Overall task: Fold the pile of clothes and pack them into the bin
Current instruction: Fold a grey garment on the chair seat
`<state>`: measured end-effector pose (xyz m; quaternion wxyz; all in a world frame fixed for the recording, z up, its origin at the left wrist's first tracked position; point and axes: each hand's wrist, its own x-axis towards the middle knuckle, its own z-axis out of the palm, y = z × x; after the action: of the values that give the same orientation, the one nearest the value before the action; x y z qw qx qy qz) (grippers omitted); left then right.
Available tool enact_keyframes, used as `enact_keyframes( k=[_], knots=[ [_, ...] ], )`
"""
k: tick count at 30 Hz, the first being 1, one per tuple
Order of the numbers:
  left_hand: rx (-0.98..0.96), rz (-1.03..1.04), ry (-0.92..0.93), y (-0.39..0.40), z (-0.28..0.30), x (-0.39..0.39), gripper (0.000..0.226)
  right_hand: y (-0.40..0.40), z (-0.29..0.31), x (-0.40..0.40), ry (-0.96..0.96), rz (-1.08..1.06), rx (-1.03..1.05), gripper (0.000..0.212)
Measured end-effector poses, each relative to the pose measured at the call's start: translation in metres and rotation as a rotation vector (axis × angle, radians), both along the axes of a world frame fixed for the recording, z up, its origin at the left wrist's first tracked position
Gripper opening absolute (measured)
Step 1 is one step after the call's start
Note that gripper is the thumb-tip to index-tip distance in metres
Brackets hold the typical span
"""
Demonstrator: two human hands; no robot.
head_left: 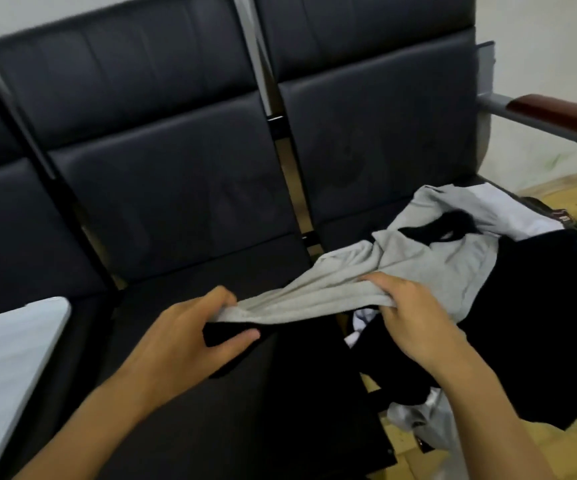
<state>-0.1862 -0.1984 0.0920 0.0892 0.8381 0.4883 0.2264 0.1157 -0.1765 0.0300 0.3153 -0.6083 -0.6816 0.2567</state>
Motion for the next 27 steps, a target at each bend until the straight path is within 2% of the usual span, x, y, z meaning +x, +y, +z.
enact_keyframes(
  k=[1,3,5,7,9,12,14,16,18,20,22,27],
  knots=[
    [0.007,0.048,0.057,-0.008,0.001,-0.02,0.034,-0.002,0.004,-0.009,0.009,0.094,-0.017,0.034],
    [-0.011,0.141,0.046,-0.027,0.004,-0.053,0.044,-0.006,0.011,-0.025,0.003,0.201,-0.017,0.031],
    [-0.017,0.2,-0.036,-0.05,0.007,-0.079,0.048,-0.012,0.022,-0.044,-0.026,0.237,0.064,0.024],
    [-0.078,0.214,-0.165,-0.071,0.01,-0.091,0.04,-0.019,0.039,-0.06,-0.012,0.23,0.159,0.021],
    [-0.191,0.225,-0.309,-0.087,0.008,-0.095,0.038,-0.026,0.054,-0.073,0.093,0.25,0.197,0.022],
    [-0.308,0.235,-0.378,-0.1,-0.004,-0.101,0.055,-0.034,0.063,-0.099,0.282,0.298,0.151,0.04],
    [-0.267,0.285,-0.437,-0.102,-0.011,-0.105,0.057,-0.041,0.066,-0.12,0.371,0.323,0.106,0.043],
    [-0.137,0.396,-0.535,-0.1,-0.013,-0.111,0.054,-0.046,0.069,-0.135,0.403,0.358,0.076,0.038],
    [-0.041,0.556,-0.666,-0.097,-0.01,-0.122,0.043,-0.044,0.066,-0.139,0.308,0.385,0.087,0.03],
    [0.02,0.688,-0.752,-0.095,-0.003,-0.136,0.035,-0.035,0.056,-0.134,0.056,0.414,0.089,0.017],
    [0.082,0.727,-0.669,-0.096,0.005,-0.152,0.032,-0.027,0.041,-0.124,-0.241,0.382,0.048,0.012],
    [0.045,0.694,-0.32,-0.097,0.013,-0.204,0.029,-0.017,0.019,-0.113,-0.552,0.321,-0.063,0.013]
  ],
)
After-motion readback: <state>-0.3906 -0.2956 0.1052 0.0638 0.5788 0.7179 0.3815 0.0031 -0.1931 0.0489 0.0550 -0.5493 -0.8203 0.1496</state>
